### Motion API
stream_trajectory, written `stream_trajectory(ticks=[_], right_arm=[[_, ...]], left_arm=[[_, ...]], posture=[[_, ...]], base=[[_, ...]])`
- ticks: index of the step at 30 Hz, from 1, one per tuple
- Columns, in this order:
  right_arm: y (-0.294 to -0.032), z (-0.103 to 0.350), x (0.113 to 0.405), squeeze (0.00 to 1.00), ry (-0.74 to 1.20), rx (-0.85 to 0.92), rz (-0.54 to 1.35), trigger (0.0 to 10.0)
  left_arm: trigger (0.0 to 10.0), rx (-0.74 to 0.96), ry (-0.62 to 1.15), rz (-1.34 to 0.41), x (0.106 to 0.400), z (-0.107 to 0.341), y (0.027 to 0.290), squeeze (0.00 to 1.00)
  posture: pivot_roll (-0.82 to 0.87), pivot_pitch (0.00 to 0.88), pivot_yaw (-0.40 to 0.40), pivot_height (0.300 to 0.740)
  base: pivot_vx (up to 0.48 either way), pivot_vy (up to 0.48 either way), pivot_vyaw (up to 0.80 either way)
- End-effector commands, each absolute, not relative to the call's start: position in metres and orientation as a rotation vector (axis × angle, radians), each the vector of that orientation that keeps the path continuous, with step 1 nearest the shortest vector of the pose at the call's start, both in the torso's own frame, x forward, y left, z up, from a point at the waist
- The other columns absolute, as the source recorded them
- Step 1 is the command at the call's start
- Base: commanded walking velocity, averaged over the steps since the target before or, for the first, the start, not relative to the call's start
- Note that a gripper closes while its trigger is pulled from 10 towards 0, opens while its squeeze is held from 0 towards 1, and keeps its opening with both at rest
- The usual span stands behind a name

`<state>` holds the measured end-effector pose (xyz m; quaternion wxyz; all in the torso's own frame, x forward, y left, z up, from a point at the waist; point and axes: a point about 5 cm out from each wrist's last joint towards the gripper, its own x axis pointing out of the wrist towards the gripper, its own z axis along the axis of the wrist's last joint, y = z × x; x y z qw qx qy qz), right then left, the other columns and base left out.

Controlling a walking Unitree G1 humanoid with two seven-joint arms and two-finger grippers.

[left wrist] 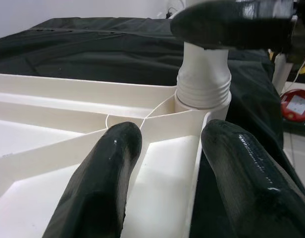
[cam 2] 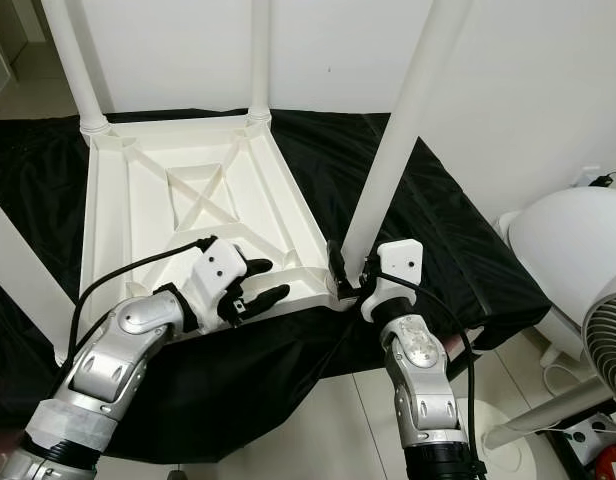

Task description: Building children table

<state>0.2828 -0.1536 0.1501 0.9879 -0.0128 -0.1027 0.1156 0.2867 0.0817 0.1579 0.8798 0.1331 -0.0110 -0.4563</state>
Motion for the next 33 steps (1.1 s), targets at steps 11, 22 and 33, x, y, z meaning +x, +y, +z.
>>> stream_trajectory(ticks=[11, 22, 33], right_arm=[[-0.16, 0.145, 0.283, 0.0, -0.193, -0.02, 0.274, 10.0], [-0.164, 0.147, 0.285, 0.0, -0.204, -0.029, 0.321, 10.0], [-0.179, 0.145, 0.294, 0.0, -0.186, -0.073, 0.357, 10.0]], left_arm=[[10.0, 0.237, -0.026, -0.899, 0.286, 0.156, 0.074, 0.0], [10.0, 0.307, -0.051, -0.884, 0.289, 0.161, 0.083, 0.0], [10.0, 0.389, -0.089, -0.908, 0.284, 0.161, 0.081, 0.0]], posture=[[0.06, 0.0, -0.078, 0.74], [0.06, 0.0, -0.063, 0.74], [0.08, 0.0, -0.068, 0.74]], base=[[0.0, 0.0, 0.0], [0.0, 0.0, 0.0], [0.0, 0.0, 0.0]])
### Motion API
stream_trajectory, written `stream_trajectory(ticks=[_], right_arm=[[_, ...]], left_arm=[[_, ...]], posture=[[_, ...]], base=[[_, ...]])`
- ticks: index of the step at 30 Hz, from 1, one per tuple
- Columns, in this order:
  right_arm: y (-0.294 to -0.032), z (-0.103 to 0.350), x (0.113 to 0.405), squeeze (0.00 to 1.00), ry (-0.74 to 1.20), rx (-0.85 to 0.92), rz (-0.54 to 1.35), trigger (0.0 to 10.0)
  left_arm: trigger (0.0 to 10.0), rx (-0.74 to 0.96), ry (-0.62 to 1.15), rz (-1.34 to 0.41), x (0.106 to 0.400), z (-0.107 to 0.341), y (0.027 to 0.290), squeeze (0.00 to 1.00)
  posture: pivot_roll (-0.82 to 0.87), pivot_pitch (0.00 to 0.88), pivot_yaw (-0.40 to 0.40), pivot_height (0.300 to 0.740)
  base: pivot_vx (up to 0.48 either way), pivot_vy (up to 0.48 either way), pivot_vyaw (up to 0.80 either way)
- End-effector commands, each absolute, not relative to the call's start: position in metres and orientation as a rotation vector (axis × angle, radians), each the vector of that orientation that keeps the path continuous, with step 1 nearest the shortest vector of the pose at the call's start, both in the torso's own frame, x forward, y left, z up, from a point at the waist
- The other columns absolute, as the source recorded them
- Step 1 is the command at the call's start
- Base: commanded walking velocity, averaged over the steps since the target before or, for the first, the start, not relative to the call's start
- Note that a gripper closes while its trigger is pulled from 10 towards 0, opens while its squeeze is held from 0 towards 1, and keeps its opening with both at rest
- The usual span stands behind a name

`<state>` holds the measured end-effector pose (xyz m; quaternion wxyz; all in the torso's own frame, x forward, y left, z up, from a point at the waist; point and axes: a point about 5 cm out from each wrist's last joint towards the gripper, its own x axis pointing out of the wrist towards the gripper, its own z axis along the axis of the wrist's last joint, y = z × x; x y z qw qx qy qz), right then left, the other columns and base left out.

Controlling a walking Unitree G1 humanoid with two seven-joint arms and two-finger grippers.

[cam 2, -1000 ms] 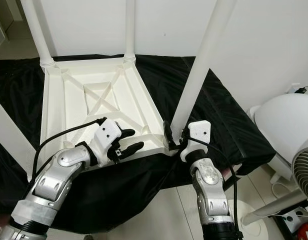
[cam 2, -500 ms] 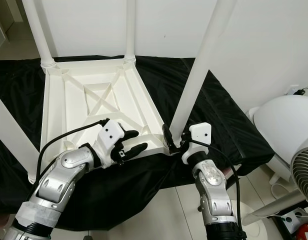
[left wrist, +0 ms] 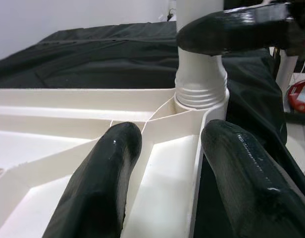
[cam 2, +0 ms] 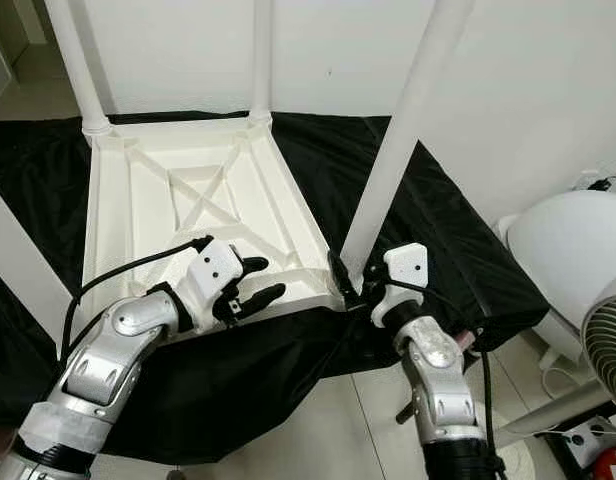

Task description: Building children table

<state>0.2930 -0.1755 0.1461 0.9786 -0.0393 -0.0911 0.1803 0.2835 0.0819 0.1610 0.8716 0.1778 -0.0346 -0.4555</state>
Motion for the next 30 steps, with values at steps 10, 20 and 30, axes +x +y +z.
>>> stream_trajectory(ticks=[10, 20, 30], right_arm=[[-0.18, 0.151, 0.316, 0.0, -0.176, -0.116, 0.354, 10.0], [-0.169, 0.16, 0.341, 0.0, -0.163, -0.13, 0.454, 10.0], [-0.167, 0.163, 0.352, 0.0, -0.142, -0.216, 0.533, 10.0]], left_arm=[[10.0, 0.391, -0.099, -0.92, 0.286, 0.163, 0.082, 0.0], [10.0, 0.377, -0.111, -1.039, 0.274, 0.167, 0.075, 0.0], [10.0, 0.353, -0.119, -1.11, 0.268, 0.172, 0.065, 0.0]], posture=[[0.05, 0.007, -0.039, 0.74], [0.07, 0.023, -0.048, 0.74], [0.09, 0.029, -0.046, 0.74]], base=[[0.0, 0.0, 0.0], [0.0, 0.0, 0.0], [0.0, 0.0, 0.0]])
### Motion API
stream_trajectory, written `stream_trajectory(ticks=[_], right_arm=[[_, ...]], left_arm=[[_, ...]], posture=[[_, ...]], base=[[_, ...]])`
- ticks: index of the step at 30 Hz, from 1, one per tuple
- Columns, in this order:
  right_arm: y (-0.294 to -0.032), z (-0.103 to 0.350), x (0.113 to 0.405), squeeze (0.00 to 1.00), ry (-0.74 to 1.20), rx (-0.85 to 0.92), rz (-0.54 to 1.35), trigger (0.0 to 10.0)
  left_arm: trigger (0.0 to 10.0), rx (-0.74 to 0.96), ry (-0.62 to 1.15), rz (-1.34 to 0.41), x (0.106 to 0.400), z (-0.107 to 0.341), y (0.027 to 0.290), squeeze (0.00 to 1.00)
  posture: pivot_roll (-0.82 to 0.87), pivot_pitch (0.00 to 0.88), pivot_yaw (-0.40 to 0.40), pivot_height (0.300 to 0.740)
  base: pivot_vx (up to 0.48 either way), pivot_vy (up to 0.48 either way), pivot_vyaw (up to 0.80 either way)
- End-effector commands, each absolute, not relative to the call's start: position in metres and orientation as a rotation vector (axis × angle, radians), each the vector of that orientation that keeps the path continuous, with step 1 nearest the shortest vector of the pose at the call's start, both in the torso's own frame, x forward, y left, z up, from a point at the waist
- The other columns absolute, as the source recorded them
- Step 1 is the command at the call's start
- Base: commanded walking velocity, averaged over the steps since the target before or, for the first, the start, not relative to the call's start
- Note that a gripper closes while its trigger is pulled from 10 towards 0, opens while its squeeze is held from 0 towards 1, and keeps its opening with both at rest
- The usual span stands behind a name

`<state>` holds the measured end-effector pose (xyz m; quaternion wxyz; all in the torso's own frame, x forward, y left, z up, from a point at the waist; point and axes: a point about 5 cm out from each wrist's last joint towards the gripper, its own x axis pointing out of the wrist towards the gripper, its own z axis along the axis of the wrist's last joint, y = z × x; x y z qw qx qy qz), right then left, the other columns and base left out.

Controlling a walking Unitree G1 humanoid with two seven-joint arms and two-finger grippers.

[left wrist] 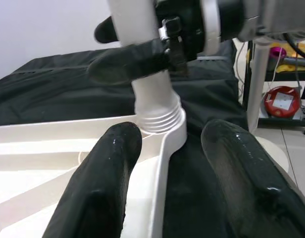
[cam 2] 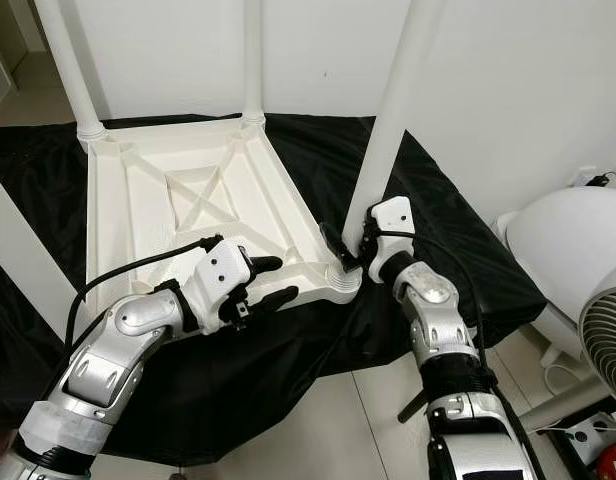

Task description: Building children table

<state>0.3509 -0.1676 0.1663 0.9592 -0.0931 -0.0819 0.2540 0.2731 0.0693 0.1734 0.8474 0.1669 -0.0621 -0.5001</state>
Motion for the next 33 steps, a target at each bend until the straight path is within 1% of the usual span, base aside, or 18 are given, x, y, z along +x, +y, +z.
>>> stream_trajectory(ticks=[1, 3, 10, 11, 12, 13, 14, 15, 17, 23, 28, 29, 32, 33], right_arm=[[-0.167, 0.163, 0.352, 0.0, -0.142, -0.216, 0.533, 10.0], [-0.167, 0.162, 0.352, 0.0, -0.13, -0.219, 0.545, 10.0], [-0.168, 0.154, 0.35, 0.0, -0.096, -0.241, 0.621, 10.0], [-0.167, 0.152, 0.349, 0.0, -0.085, -0.224, 0.643, 6.5], [-0.167, 0.152, 0.349, 0.0, -0.085, -0.224, 0.643, 6.5], [-0.167, 0.151, 0.349, 0.0, -0.081, -0.222, 0.655, 3.8], [-0.167, 0.151, 0.349, 0.0, -0.081, -0.222, 0.655, 3.8], [-0.167, 0.151, 0.349, 0.0, -0.079, -0.222, 0.661, 0.0], [-0.168, 0.15, 0.348, 0.0, -0.081, -0.223, 0.665, 0.0], [-0.17, 0.146, 0.346, 0.0, -0.057, -0.132, 0.67, 0.0], [-0.169, 0.143, 0.343, 0.0, -0.052, -0.09, 0.663, 0.0], [-0.166, 0.142, 0.34, 0.0, -0.048, -0.064, 0.64, 10.0], [-0.162, 0.142, 0.336, 0.0, -0.053, -0.052, 0.589, 10.0], [-0.161, 0.144, 0.337, 0.0, -0.049, -0.043, 0.512, 10.0]], left_arm=[[10.0, 0.353, -0.119, -1.11, 0.268, 0.172, 0.065, 0.0], [10.0, 0.359, -0.111, -1.118, 0.267, 0.172, 0.066, 0.0], [10.0, 0.378, -0.1, -1.154, 0.264, 0.171, 0.066, 0.0], [10.0, 0.389, -0.095, -1.172, 0.263, 0.17, 0.066, 0.0], [10.0, 0.389, -0.095, -1.172, 0.263, 0.17, 0.066, 0.0], [10.0, 0.405, -0.089, -1.178, 0.263, 0.168, 0.065, 0.0], [10.0, 0.405, -0.089, -1.178, 0.263, 0.168, 0.065, 0.0], [10.0, 0.408, -0.088, -1.18, 0.264, 0.168, 0.064, 0.0], [10.0, 0.408, -0.089, -1.18, 0.264, 0.168, 0.063, 0.0], [10.0, 0.4, -0.095, -1.191, 0.264, 0.168, 0.058, 0.0], [10.0, 0.398, -0.097, -1.199, 0.264, 0.169, 0.057, 0.0], [10.0, 0.398, -0.099, -1.201, 0.265, 0.169, 0.057, 0.0], [10.0, 0.398, -0.105, -1.198, 0.266, 0.17, 0.056, 0.0], [10.0, 0.398, -0.106, -1.191, 0.268, 0.17, 0.056, 0.0]], posture=[[0.09, 0.029, -0.046, 0.74], [0.08, 0.035, -0.033, 0.74], [0.08, 0.041, -0.028, 0.74], [0.08, 0.041, -0.028, 0.74], [0.08, 0.041, -0.028, 0.74], [0.07, 0.042, -0.027, 0.74], [0.07, 0.042, -0.027, 0.74], [0.07, 0.042, -0.027, 0.74], [0.07, 0.043, -0.024, 0.74], [0.05, 0.041, -0.014, 0.74], [0.04, 0.041, -0.016, 0.74], [0.03, 0.045, -0.019, 0.74], [0.03, 0.046, -0.021, 0.74], [0.03, 0.046, -0.021, 0.74]], base=[[0.0, 0.0, 0.0], [0.0, 0.0, 0.0], [0.0, 0.0, 0.0], [0.0, 0.0, 0.0], [0.0, 0.0, 0.0], [0.0, 0.0, 0.0], [0.0, 0.0, 0.0], [0.0, 0.0, 0.0], [0.0, 0.0, 0.0], [0.0, 0.0, 0.0], [0.0, 0.0, 0.0], [0.0, 0.0, 0.0], [0.0, 0.0, 0.0], [0.0, 0.0, 0.0]])
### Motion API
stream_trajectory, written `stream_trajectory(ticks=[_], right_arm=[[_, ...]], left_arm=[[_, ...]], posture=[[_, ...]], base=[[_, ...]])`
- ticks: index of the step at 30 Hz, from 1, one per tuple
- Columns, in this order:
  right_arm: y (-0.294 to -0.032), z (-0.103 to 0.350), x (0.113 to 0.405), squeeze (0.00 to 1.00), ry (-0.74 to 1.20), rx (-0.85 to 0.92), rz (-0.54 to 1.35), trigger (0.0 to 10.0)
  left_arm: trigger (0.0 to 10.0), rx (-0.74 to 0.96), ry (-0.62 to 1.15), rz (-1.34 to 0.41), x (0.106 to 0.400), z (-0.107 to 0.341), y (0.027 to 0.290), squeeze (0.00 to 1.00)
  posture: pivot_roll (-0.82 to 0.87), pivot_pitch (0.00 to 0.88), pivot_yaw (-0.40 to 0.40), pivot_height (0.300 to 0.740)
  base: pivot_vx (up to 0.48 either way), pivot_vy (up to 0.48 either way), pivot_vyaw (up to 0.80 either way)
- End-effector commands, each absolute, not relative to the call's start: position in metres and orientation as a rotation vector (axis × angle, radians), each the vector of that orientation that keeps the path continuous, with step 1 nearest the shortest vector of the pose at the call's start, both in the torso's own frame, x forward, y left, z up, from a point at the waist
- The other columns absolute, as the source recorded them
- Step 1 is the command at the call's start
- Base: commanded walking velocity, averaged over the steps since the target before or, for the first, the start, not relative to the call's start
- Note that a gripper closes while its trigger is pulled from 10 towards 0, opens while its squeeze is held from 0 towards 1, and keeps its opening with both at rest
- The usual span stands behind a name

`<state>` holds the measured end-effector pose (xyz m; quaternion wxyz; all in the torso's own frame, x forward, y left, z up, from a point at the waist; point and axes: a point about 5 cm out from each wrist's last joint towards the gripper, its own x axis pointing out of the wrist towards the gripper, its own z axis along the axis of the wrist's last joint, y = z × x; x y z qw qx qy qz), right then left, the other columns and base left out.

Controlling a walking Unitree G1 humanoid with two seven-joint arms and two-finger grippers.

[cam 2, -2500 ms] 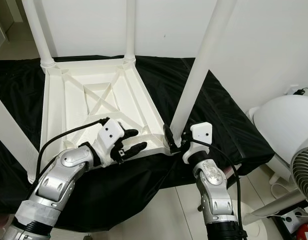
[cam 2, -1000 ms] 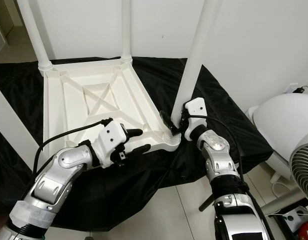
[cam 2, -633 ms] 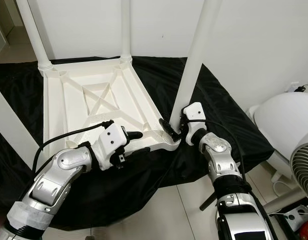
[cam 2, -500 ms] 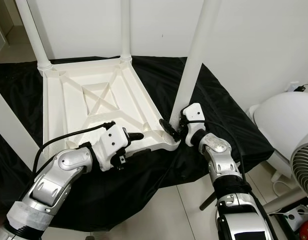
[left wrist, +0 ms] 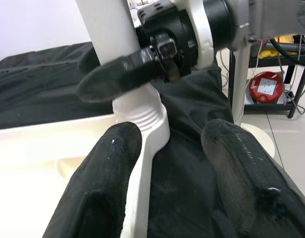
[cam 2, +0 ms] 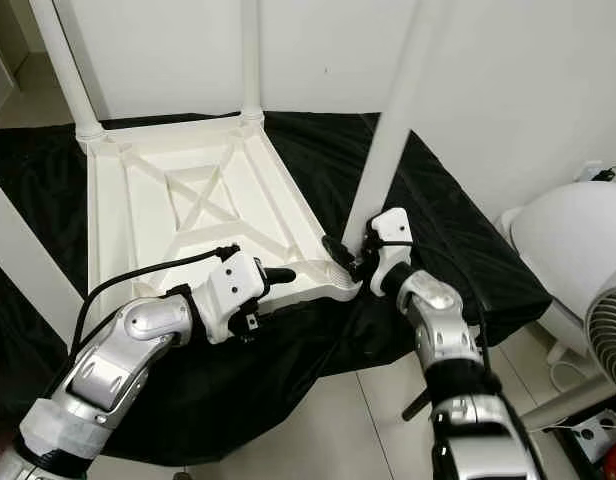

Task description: Building children table

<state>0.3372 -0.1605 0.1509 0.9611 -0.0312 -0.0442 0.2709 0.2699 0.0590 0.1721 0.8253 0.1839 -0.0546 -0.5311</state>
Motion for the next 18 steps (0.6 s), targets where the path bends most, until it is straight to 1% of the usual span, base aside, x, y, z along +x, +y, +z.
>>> stream_trajectory(ticks=[1, 2, 3, 5, 6, 8, 9, 11, 12, 14, 15, 17, 18], right_arm=[[-0.161, 0.146, 0.338, 0.0, -0.045, -0.038, 0.459, 10.0], [-0.161, 0.148, 0.338, 0.0, -0.04, -0.031, 0.41, 10.0], [-0.161, 0.148, 0.338, 0.0, -0.04, -0.031, 0.41, 10.0], [-0.153, 0.152, 0.333, 0.0, -0.061, -0.022, 0.317, 10.0], [-0.153, 0.152, 0.333, 0.0, -0.061, -0.022, 0.317, 10.0], [-0.148, 0.153, 0.328, 0.0, -0.068, -0.016, 0.232, 10.0], [-0.148, 0.153, 0.328, 0.0, -0.068, -0.016, 0.232, 10.0], [-0.137, 0.147, 0.321, 0.0, -0.051, -0.002, 0.119, 10.0], [-0.137, 0.147, 0.321, 0.0, -0.051, -0.002, 0.119, 10.0], [-0.128, 0.143, 0.311, 0.0, -0.027, -0.005, -0.048, 10.0], [-0.128, 0.143, 0.311, 0.0, -0.027, -0.005, -0.048, 10.0], [-0.125, 0.14, 0.305, 0.0, 0.0, 0.034, -0.191, 10.0], [-0.125, 0.14, 0.305, 0.0, 0.0, 0.034, -0.191, 10.0]], left_arm=[[10.0, 0.399, -0.107, -1.186, 0.268, 0.17, 0.056, 0.0], [10.0, 0.399, -0.107, -1.181, 0.269, 0.17, 0.056, 0.0], [10.0, 0.399, -0.107, -1.181, 0.269, 0.17, 0.056, 0.0], [10.0, 0.392, -0.105, -1.139, 0.274, 0.171, 0.062, 0.0], [10.0, 0.392, -0.105, -1.139, 0.274, 0.171, 0.062, 0.0], [10.0, 0.392, -0.107, -1.113, 0.277, 0.171, 0.066, 0.0], [10.0, 0.392, -0.107, -1.113, 0.277, 0.171, 0.066, 0.0], [10.0, 0.388, -0.107, -1.097, 0.279, 0.172, 0.068, 0.0], [10.0, 0.388, -0.107, -1.097, 0.279, 0.172, 0.068, 0.0], [10.0, 0.406, -0.1, -1.075, 0.283, 0.172, 0.072, 0.0], [10.0, 0.406, -0.1, -1.075, 0.283, 0.172, 0.072, 0.0], [10.0, 0.464, -0.09, -1.031, 0.289, 0.169, 0.079, 0.0], [10.0, 0.464, -0.09, -1.031, 0.289, 0.169, 0.079, 0.0]], posture=[[0.03, 0.046, -0.021, 0.74], [0.03, 0.046, -0.021, 0.74], [0.03, 0.046, -0.021, 0.74], [0.01, 0.043, -0.019, 0.74], [0.01, 0.043, -0.019, 0.74], [0.01, 0.043, -0.019, 0.74], [0.01, 0.043, -0.019, 0.74], [0.01, 0.04, -0.025, 0.74], [0.01, 0.04, -0.025, 0.74], [0.01, 0.04, -0.028, 0.74], [0.01, 0.04, -0.028, 0.74], [0.02, 0.04, -0.027, 0.74], [0.02, 0.04, -0.027, 0.74]], base=[[0.0, 0.0, 0.0], [0.0, 0.0, 0.0], [0.0, 0.0, 0.0], [0.0, 0.0, 0.0], [0.0, 0.0, 0.0], [0.0, 0.0, 0.0], [0.0, 0.0, 0.0], [0.0, 0.0, 0.0], [0.0, 0.0, 0.0], [0.0, 0.0, 0.0], [0.0, 0.0, 0.0], [0.0, 0.0, 0.0], [0.0, 0.0, 0.0]])
